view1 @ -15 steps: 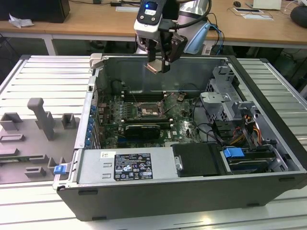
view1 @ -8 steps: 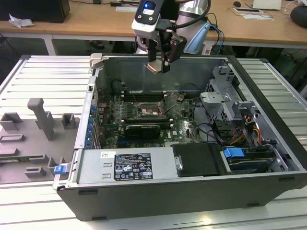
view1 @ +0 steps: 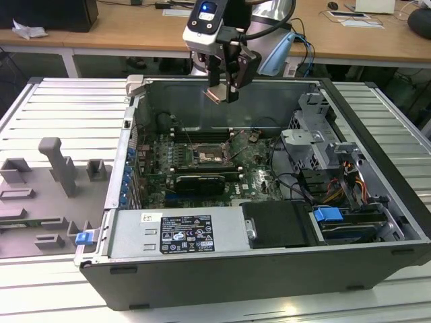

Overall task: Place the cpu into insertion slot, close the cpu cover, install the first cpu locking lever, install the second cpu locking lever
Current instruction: 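Place the cpu into insertion slot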

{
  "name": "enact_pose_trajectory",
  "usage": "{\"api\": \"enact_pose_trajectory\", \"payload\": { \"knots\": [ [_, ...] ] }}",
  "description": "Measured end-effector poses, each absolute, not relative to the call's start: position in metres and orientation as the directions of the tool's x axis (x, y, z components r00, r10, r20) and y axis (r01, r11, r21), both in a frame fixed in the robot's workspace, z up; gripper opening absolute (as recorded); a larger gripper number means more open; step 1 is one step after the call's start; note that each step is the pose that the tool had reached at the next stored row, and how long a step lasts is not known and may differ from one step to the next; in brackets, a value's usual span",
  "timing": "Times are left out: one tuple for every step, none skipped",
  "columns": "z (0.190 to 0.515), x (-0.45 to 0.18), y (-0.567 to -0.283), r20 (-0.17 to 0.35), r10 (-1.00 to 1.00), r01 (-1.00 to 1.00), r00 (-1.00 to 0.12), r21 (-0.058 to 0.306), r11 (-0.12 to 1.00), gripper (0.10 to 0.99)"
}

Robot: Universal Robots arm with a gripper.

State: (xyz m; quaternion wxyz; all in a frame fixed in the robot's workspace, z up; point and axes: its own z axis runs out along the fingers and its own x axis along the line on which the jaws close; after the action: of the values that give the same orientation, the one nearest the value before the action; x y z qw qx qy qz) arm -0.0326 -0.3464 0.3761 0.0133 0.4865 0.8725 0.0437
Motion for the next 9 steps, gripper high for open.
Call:
{"api": "enact_pose_trajectory", "payload": {
  "knots": [
    [0.3761, -0.0325, -0.3463, 0.019, 0.852, 0.850, -0.523, 0.089, 0.520, 0.541],
    [0.3761, -0.0326, -0.3463, 0.019, 0.854, 0.852, -0.520, 0.089, 0.517, 0.541],
    [0.3761, -0.0326, -0.3464, 0.019, 0.856, 0.853, -0.517, 0.089, 0.514, 0.541],
    [0.3761, -0.0326, -0.3463, 0.019, 0.858, 0.855, -0.514, 0.089, 0.510, 0.541],
    [0.3761, -0.0326, -0.3463, 0.019, 0.860, 0.857, -0.511, 0.089, 0.507, 0.541],
    [0.3760, -0.0326, -0.3464, 0.019, 0.863, 0.860, -0.506, 0.089, 0.502, 0.541],
    [0.3760, -0.0326, -0.3463, 0.019, 0.865, 0.862, -0.502, 0.089, 0.499, 0.541],
    [0.3760, -0.0326, -0.3463, 0.019, 0.867, 0.864, -0.498, 0.089, 0.495, 0.541],
    [0.3760, -0.0326, -0.3463, 0.019, 0.870, 0.868, -0.492, 0.089, 0.489, 0.541]
  ]
}}
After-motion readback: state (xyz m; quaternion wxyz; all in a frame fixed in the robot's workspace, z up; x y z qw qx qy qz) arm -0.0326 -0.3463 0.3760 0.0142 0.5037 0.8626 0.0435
